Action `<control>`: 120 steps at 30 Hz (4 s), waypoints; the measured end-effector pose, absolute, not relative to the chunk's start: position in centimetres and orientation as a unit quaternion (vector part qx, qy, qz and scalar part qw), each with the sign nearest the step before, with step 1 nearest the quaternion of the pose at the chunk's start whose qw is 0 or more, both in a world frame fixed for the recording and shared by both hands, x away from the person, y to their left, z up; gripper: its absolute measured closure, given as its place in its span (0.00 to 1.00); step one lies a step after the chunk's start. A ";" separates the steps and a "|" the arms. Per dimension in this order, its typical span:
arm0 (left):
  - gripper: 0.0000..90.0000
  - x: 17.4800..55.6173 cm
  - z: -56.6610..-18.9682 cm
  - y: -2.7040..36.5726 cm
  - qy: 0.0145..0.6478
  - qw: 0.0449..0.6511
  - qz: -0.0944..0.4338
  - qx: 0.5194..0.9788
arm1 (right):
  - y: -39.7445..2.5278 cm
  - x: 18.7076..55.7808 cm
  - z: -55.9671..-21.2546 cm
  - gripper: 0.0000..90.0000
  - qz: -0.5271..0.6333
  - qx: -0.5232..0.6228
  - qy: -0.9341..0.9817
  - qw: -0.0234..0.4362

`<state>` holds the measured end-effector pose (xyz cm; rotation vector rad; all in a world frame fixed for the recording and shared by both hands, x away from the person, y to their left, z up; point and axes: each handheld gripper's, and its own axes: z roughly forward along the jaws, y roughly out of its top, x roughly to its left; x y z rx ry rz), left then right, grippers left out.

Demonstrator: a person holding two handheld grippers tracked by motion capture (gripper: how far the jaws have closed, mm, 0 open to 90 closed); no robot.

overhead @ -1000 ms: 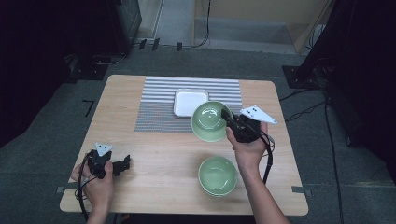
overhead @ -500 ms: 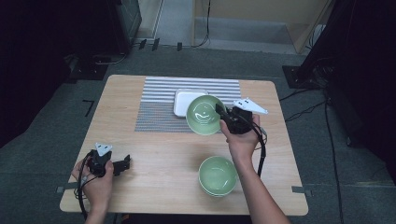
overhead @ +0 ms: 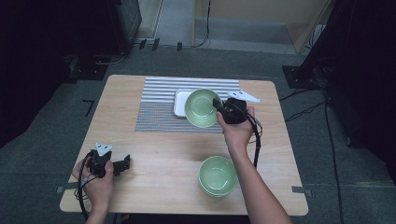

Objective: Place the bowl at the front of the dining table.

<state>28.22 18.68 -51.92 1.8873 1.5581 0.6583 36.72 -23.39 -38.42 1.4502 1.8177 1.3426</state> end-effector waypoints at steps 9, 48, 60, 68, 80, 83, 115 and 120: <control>0.03 28.2 -51.9 18.7 0.587 0.299 0.248 0.710 | -22.8 38.2 -39.5 0.94 0.474 0.540 0.663 0.210; 0.03 28.2 -51.9 18.7 0.587 0.299 0.247 0.710 | -21.3 45.8 -42.0 0.94 0.410 0.624 0.639 0.187; 0.03 28.2 -51.9 18.7 0.588 0.299 0.248 0.709 | -20.2 47.8 -43.3 0.94 0.378 0.647 0.641 0.170; 0.03 28.2 -51.9 18.7 0.588 0.299 0.248 0.709 | -19.6 49.0 -44.2 0.94 0.358 0.660 0.642 0.153; 0.03 28.2 -51.9 18.7 0.588 0.299 0.248 0.709 | -18.5 50.7 -46.9 0.94 0.338 0.701 0.617 0.116; 0.03 28.2 -51.9 18.7 0.588 0.299 0.248 0.709 | -18.5 51.0 -47.2 0.94 0.334 0.714 0.605 0.109; 0.03 28.3 -51.9 18.6 0.589 0.298 0.249 0.708 | -20.2 51.5 -47.4 0.31 0.395 0.722 0.565 0.049; 0.03 28.3 -51.9 18.6 0.589 0.298 0.249 0.709 | -20.0 50.8 -46.5 0.25 0.381 0.695 0.606 0.067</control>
